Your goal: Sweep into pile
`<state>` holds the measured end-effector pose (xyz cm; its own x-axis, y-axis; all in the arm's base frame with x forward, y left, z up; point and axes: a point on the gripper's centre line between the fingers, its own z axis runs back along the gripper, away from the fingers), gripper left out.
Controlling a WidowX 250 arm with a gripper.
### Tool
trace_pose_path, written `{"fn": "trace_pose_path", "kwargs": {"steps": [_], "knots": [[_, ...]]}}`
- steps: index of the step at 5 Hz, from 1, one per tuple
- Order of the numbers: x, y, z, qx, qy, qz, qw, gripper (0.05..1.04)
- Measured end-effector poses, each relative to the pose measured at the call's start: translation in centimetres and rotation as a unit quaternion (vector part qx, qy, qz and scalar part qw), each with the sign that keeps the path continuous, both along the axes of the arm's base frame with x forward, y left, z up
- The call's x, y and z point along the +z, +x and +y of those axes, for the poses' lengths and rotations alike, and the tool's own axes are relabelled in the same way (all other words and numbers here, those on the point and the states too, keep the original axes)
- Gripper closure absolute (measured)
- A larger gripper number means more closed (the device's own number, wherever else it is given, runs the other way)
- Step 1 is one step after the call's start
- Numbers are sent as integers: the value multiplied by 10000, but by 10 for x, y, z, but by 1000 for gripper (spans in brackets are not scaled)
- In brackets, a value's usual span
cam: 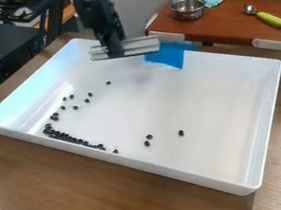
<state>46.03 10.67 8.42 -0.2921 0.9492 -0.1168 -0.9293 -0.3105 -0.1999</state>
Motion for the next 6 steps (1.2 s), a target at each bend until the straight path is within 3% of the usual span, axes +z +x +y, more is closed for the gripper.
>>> {"fn": "trace_pose_path", "kwargs": {"steps": [3, 4, 6], "knots": [[-25, 7, 40, -6, 841, -456, 9954, 698], [-37, 1, 41, -50, 934, -381, 9949, 698], [-39, -30, 44, -391, 1179, -383, 9915, 697]]}}
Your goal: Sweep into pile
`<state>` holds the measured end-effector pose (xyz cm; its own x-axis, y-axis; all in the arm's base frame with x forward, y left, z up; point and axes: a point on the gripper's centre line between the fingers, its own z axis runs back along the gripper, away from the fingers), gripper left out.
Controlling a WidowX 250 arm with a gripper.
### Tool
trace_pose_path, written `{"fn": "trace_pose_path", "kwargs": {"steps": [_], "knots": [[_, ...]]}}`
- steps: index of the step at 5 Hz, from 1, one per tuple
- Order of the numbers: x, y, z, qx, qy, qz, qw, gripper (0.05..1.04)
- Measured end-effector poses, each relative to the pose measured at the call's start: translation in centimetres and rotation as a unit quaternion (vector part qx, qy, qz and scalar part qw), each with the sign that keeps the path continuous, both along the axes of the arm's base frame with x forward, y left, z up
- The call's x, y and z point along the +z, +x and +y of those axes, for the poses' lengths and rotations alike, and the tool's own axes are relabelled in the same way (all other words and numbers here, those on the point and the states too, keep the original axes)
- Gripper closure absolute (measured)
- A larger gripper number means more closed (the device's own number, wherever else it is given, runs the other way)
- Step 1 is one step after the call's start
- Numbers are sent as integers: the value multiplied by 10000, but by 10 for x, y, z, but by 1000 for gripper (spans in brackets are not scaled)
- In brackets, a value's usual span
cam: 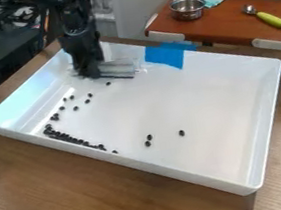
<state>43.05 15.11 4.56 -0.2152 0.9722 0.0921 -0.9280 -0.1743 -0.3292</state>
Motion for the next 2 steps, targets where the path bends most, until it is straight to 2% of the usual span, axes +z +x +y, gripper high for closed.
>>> {"fn": "trace_pose_path", "kwargs": {"steps": [1, 2], "knots": [[-2, -21, 3, -115, 40, 91, 9999, 698], [-3, -49, -1, -113, -56, 242, 9996, 697]]}}
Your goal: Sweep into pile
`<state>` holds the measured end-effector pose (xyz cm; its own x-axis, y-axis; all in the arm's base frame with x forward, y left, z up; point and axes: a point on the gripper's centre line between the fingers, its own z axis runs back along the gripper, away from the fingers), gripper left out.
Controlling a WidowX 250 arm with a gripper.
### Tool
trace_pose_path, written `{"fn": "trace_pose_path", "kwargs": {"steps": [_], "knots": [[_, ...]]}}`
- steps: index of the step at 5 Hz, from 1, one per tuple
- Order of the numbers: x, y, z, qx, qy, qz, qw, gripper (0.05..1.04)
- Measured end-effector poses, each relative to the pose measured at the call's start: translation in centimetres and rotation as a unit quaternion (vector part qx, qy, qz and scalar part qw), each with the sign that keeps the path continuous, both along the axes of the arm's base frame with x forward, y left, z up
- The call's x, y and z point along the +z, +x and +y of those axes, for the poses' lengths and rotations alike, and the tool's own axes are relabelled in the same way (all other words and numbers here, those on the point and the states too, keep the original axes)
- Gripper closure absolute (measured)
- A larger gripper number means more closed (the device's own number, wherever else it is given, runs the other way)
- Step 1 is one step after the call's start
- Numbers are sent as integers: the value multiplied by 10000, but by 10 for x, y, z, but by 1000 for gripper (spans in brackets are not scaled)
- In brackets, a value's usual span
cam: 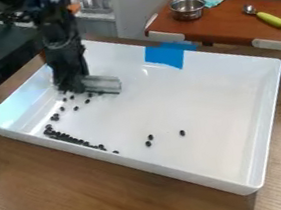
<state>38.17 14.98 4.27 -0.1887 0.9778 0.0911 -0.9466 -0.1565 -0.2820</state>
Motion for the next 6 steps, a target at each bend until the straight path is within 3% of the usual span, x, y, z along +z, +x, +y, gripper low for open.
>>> {"fn": "trace_pose_path", "kwargs": {"steps": [1, 2, 4, 6], "knots": [[-2, -22, -6, 6, -218, 209, 9995, 698], [-4, -40, -14, 8, -292, 303, 9991, 698], [-6, -69, -32, 680, -647, 200, 9954, 698], [-7, -91, -36, 1424, -760, 294, 9864, 698]]}}
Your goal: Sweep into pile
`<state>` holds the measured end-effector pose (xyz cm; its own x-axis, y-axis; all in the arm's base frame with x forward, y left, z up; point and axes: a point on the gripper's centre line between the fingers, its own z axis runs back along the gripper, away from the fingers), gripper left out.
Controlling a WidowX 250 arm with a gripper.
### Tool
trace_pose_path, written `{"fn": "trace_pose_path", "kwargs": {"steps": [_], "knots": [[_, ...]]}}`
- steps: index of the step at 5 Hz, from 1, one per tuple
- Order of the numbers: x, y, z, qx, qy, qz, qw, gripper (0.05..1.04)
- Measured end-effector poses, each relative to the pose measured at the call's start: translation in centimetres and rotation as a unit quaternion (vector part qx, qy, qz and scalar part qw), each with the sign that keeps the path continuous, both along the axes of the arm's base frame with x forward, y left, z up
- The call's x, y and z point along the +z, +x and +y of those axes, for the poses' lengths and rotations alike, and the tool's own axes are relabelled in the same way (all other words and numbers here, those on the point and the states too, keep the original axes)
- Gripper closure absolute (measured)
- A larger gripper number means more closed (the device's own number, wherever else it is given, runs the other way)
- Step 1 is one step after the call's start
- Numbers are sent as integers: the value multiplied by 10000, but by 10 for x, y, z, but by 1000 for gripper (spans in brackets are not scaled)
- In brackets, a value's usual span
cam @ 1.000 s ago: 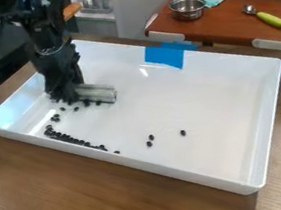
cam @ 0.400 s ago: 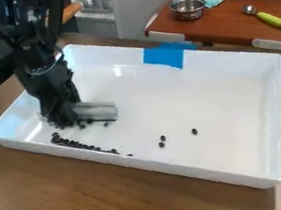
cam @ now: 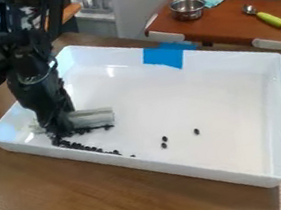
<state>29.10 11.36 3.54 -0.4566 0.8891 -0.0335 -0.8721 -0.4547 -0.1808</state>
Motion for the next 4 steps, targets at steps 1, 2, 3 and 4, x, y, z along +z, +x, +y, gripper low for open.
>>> {"fn": "trace_pose_path", "kwargs": {"steps": [1, 2, 3, 4], "knots": [[-1, -6, -2, 92, -53, 179, 9998, 698], [0, -13, -4, 200, -109, 331, 9992, 698], [3, -11, -16, 226, -392, 296, 9985, 698], [22, 17, -37, -44, -776, -91, 9969, 698]]}}
